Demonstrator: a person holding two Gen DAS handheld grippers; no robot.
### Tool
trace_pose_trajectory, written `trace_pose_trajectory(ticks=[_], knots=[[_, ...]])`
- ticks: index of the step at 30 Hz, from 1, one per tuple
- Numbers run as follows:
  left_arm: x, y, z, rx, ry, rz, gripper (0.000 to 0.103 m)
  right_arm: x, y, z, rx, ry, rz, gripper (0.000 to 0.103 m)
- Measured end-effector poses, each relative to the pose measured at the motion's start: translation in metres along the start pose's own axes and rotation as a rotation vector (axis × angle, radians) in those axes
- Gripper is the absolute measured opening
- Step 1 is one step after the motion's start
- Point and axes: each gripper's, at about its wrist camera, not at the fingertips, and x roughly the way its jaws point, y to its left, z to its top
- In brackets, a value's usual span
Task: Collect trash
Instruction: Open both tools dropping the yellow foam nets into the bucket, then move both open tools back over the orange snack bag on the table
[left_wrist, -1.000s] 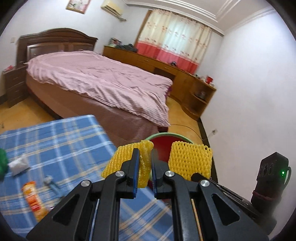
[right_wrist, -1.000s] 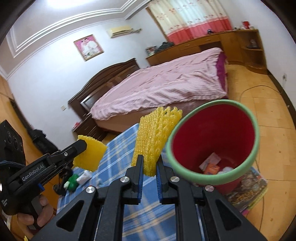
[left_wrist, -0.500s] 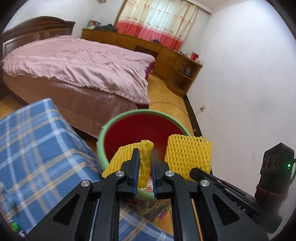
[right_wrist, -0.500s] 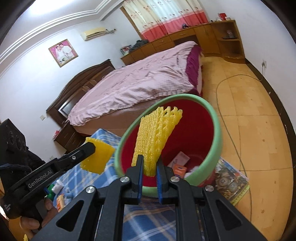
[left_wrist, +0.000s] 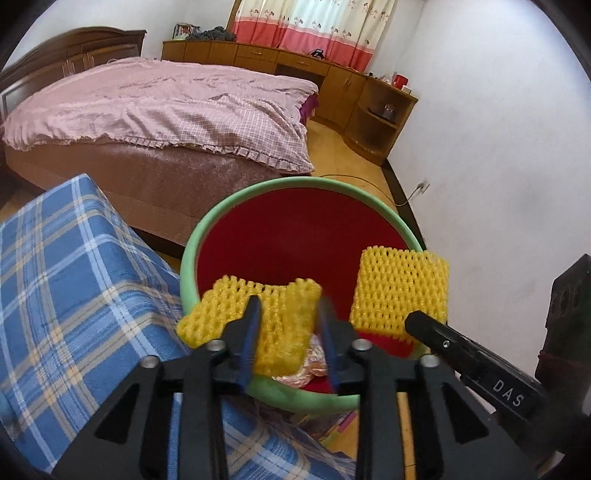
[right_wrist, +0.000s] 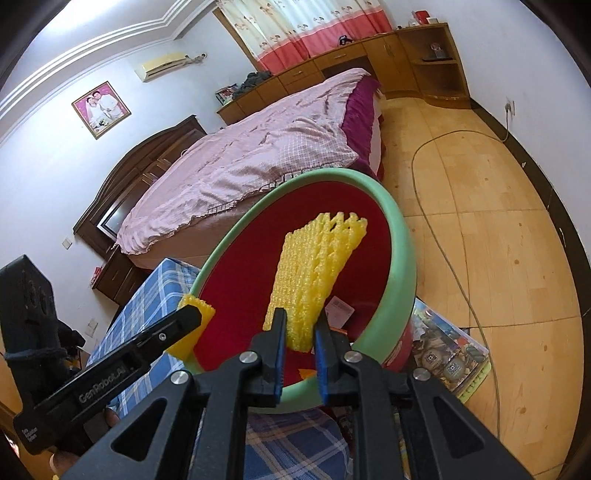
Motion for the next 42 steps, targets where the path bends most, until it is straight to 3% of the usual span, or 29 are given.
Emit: trace_pose_trajectory(ticks=[4,15,20,25,35,42], knots=[[-0.003,-0.001,-0.001,0.005,-0.008,0.001,0.040,0.001,-0.001,0.000,0.009,0.002,0.003,0.027],[-0.026,0.001,0.001,-0.007,-0.030,-0.003,0.041,-0.010,0.003,-0.001,0.004,-0.023,0.015,0.031],[-0.046,0.010,-0.004,-0.037,-0.047,0.007,0.041,-0.021,0.014,-0.005,-0.023,-0.043,0.030,0.038],[-0.071,0.024,-0.015,-0.065,-0.074,0.048,0.041,-0.028,0.028,-0.011,-0.039,-0.042,0.057,0.047],[-0.120,0.065,-0.036,-0.156,-0.119,0.157,0.041,-0.042,0.065,-0.026,-0.083,-0.033,0.109,0.055],[-0.150,0.107,-0.048,-0.230,-0.133,0.276,0.041,-0.041,0.091,-0.037,-0.112,-0.007,0.137,0.060]])
